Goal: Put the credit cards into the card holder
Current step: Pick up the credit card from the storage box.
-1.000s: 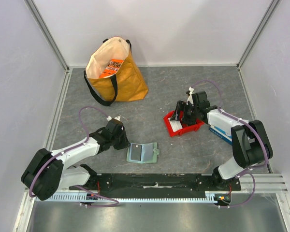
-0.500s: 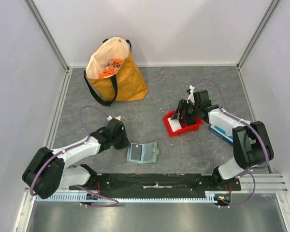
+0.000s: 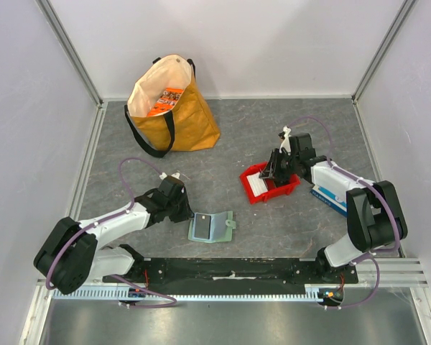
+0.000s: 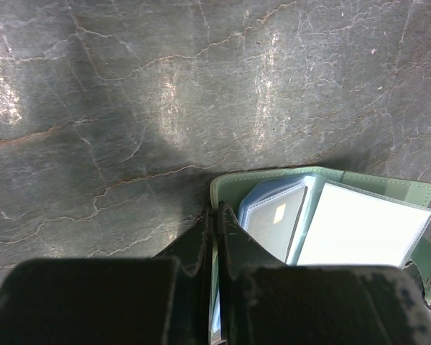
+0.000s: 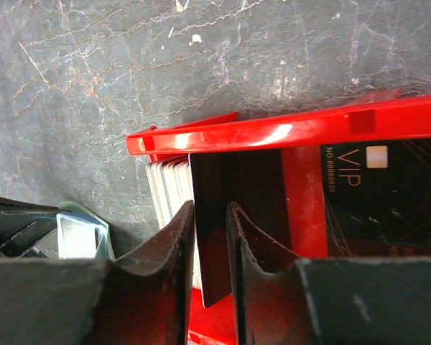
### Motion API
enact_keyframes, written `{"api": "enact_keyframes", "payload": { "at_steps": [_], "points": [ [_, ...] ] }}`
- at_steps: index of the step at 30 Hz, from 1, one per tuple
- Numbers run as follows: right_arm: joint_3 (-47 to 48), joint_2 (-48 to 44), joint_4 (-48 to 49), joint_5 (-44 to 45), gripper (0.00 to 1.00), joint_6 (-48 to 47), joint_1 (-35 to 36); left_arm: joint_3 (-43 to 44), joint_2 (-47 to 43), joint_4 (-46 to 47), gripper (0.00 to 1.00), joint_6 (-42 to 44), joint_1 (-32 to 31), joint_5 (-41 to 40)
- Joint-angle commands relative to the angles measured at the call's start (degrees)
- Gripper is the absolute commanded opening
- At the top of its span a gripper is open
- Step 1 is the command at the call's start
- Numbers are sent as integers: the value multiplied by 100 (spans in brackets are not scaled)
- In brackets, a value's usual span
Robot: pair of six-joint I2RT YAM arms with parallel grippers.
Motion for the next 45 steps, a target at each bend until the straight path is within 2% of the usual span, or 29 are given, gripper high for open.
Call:
{"api": "enact_keyframes", "payload": {
  "at_steps": [1,3,11,22,23,27,28,32,37,42,45],
  "points": [
    [183,-123,39,-89,28,-56,-138,104,1,104,2,186,-24,18],
    [175,-141,30,-45,24,-73,-200,112,-8,104,2,186,-24,18],
    [183,52,-154,289,19,-275,-279,77,-8,130,2,186,-24,10],
    [306,255,-453,562,23,-530,-209,59,36,200,2,203,-24,27],
    [324,272,-462,571,22,-557,-182,59,36,209,2,203,-15,36],
    [412,194,-470,588,2,-530,-121,51,-8,209,2,203,-15,45],
    [429,106,-488,684,0,-522,-121,42,-26,209,2,203,-15,53],
    [736,-394,-830,1229,0,-671,-112,42,-157,166,2,195,-24,62],
    [948,-948,-1147,1371,0,-663,-94,16,-333,148,2,168,-24,115],
    [624,-1519,-999,1703,0,-58,423,7,-404,165,2,116,-15,185],
    [272,-1967,-604,2335,0,679,1353,-11,-474,200,2,63,-24,273]
  ]
}}
